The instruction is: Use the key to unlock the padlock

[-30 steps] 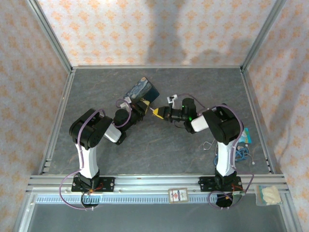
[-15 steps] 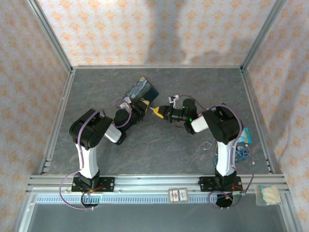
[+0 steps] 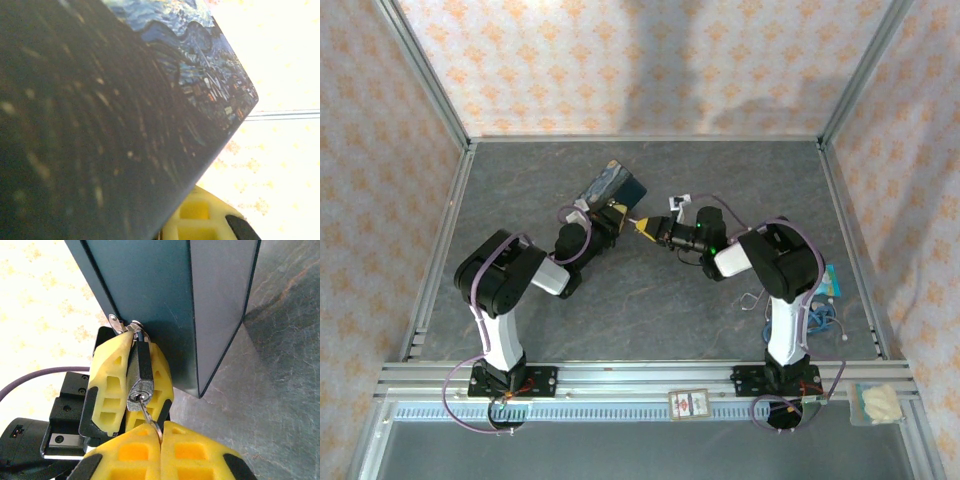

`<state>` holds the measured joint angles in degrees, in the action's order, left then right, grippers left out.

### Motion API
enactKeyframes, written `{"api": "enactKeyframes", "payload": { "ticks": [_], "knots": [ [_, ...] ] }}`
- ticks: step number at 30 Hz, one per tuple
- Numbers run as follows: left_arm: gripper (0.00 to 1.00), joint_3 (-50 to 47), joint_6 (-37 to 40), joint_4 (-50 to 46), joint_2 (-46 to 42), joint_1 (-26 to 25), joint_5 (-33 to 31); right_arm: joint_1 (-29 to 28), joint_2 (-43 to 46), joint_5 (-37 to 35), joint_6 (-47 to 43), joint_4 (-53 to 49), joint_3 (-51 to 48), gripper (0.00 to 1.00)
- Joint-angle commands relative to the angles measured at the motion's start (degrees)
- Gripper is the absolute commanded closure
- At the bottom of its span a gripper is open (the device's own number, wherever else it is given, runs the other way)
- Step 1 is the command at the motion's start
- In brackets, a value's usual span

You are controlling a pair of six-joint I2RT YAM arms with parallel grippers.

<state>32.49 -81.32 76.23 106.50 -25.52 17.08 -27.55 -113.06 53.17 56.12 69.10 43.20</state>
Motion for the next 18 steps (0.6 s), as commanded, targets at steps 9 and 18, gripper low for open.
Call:
{"api": "enactKeyframes", "payload": {
  "ticks": [9, 18],
  "knots": [
    [1.00, -1.47, -3.83, 2.28, -1.49, -4.92, 2.38, -4.39, 3.27, -13.41, 7.77, 9.92, -2.04, 1.00],
    [1.00, -0.59, -3.95, 2.28, -0.33, -5.49, 3.24, -4.75, 2.78, -12.88, 7.69, 8.16, -0.05, 1.00]
  ]
}}
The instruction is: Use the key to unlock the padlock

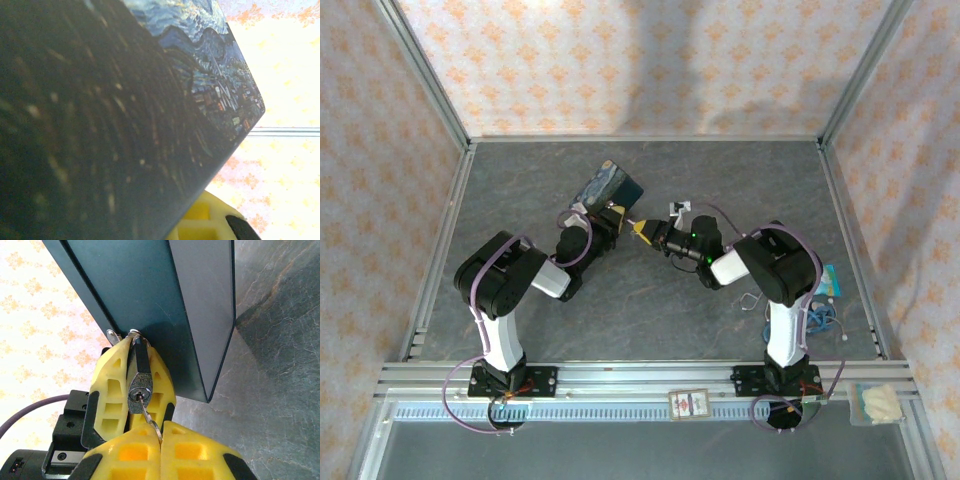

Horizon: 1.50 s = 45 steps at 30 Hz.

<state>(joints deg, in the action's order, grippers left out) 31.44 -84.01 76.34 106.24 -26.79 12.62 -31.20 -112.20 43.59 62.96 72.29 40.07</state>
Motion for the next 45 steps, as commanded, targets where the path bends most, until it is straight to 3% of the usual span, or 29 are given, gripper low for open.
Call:
{"api": "enactKeyframes", "payload": {
  "ticks": [1, 28, 45],
  "knots": [
    [1.00, 0.46, -1.25, 2.15, -0.07, -4.25, 7.60, -1.14, 1.97, -3.38, 0.85, 4.96, 3.18, 1.00],
    [1.00, 1.40, 1.66, -3.31, -1.22, -5.07, 6.58, -4.75, 2.80, -4.68, -1.27, 1.55, 6.07, 1.00],
    [1.00, 1.98, 9.06, -11.25, -3.01, -5.89, 12.01, -3.65, 2.99, -1.93, -4.31, -1.17, 9.25, 1.00]
  ]
}}
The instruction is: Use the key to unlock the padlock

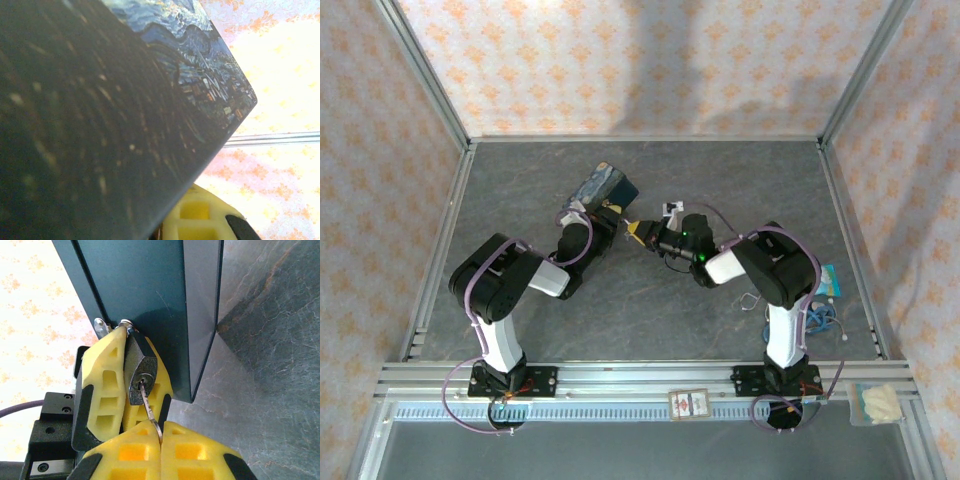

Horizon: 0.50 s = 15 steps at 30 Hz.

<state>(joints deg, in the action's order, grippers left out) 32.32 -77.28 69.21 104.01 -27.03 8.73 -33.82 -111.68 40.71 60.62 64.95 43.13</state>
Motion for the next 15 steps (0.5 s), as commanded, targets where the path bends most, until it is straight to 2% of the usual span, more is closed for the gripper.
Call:
{"api": "enactKeyframes", "payload": {
  "ticks": [1, 8, 15],
  "knots": [
    [1.00, 1.25, 3.20, -5.01, -1.05, -5.83, 15.95, -1.01, 2.31, 1.30, -1.68, 6.09, 6.59, 1.00],
    [1.00, 0.75, 9.49, -9.62, -3.41, -5.76, 12.65, 0.18, 4.11, 1.14, 0.26, 5.61, 4.34, 1.00],
    [1.00, 1.82, 9.28, -9.05, -2.61, -6.11, 16.03, 2.13, 1.84, 2.23, 1.36, 8.97, 4.23, 1.00]
  ]
}}
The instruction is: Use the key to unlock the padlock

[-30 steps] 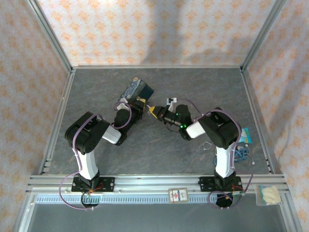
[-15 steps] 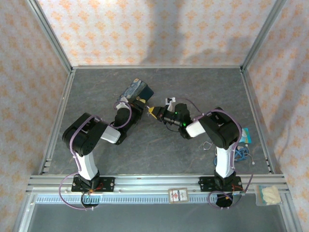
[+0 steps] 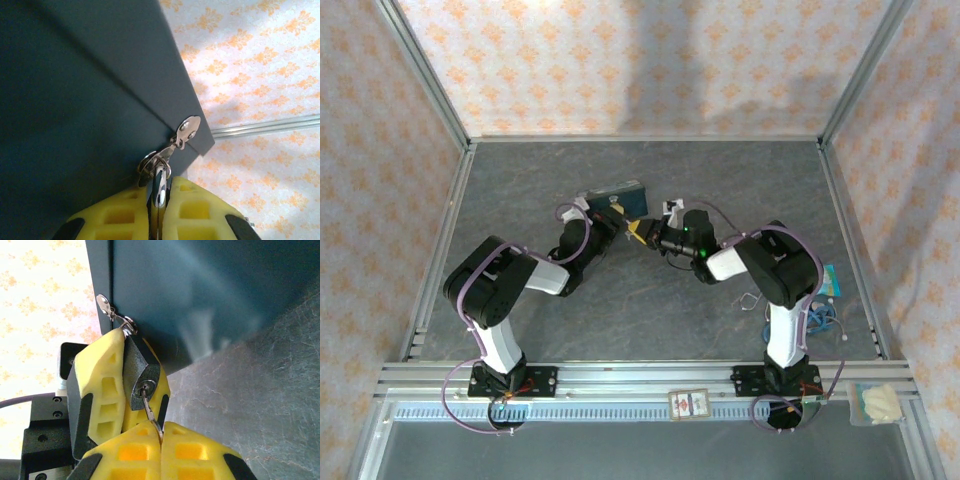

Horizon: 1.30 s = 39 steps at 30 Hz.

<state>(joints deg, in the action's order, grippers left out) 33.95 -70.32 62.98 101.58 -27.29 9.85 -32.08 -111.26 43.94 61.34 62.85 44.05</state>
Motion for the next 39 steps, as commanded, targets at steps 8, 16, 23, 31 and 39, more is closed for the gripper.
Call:
{"api": "enactKeyframes", "payload": {
  "ticks": [8, 16, 23, 31, 39],
  "knots": [
    [1.00, -1.31, 2.40, -3.19, -0.98, -6.35, 14.15, 0.61, 0.00, -0.17, 5.93, 14.98, 4.73, 1.00],
    [1.00, -1.65, 0.98, -0.98, 0.21, -7.50, 16.05, 1.60, -1.02, 0.44, 3.50, 11.87, 5.43, 1.00],
    [1.00, -4.30, 0.12, 4.40, 0.98, -8.51, 18.53, 2.49, -1.40, -0.69, 4.43, 12.02, 6.18, 1.00],
    [1.00, -5.96, 1.13, 9.34, 2.89, -9.58, 19.26, 3.07, -2.44, -2.55, 12.26, 15.98, 6.26, 1.00],
    [1.00, -7.22, 1.67, 20.77, 5.29, -10.21, 18.23, 3.33, -5.54, -4.50, 30.86, 26.49, 4.05, 1.00]
  ]
}}
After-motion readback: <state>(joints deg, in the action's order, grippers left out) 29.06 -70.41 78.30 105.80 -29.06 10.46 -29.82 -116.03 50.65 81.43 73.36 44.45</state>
